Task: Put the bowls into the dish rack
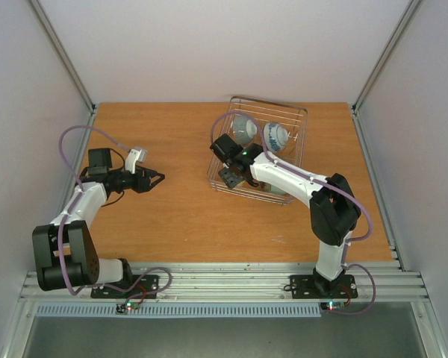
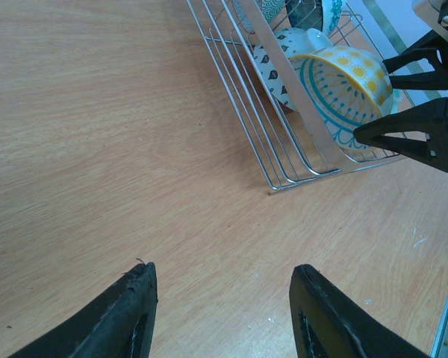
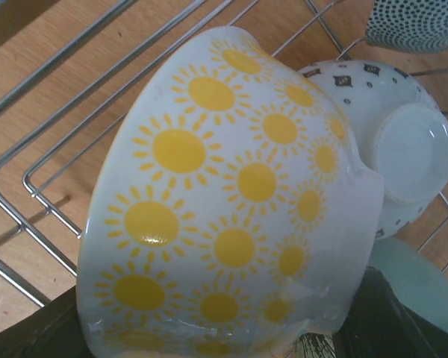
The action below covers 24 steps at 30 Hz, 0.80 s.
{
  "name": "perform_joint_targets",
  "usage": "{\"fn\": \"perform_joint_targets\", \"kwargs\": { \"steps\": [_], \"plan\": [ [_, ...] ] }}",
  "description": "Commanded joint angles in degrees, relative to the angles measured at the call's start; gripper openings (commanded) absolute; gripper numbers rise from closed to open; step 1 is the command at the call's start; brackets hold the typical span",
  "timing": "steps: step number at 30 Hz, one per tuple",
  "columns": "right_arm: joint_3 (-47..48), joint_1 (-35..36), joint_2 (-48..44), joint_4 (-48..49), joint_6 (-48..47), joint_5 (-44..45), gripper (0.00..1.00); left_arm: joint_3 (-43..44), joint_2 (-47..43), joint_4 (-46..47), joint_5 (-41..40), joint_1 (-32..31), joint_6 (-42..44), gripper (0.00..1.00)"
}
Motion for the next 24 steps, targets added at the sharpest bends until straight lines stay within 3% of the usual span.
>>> {"fn": "perform_joint_targets", "kwargs": {
  "steps": [1, 24],
  "plan": [
    [2.3, 0.5, 3.1, -2.7, -0.7, 4.6, 0.12, 0.2, 0.4, 1.6, -0.1, 0.3, 0.5, 0.49],
    [8.1, 1.1, 12.2, -12.4, -0.8, 14.0, 0.25, 0.3, 1.0, 1.7, -0.5, 0.3, 1.0, 0.49]
  ]
}}
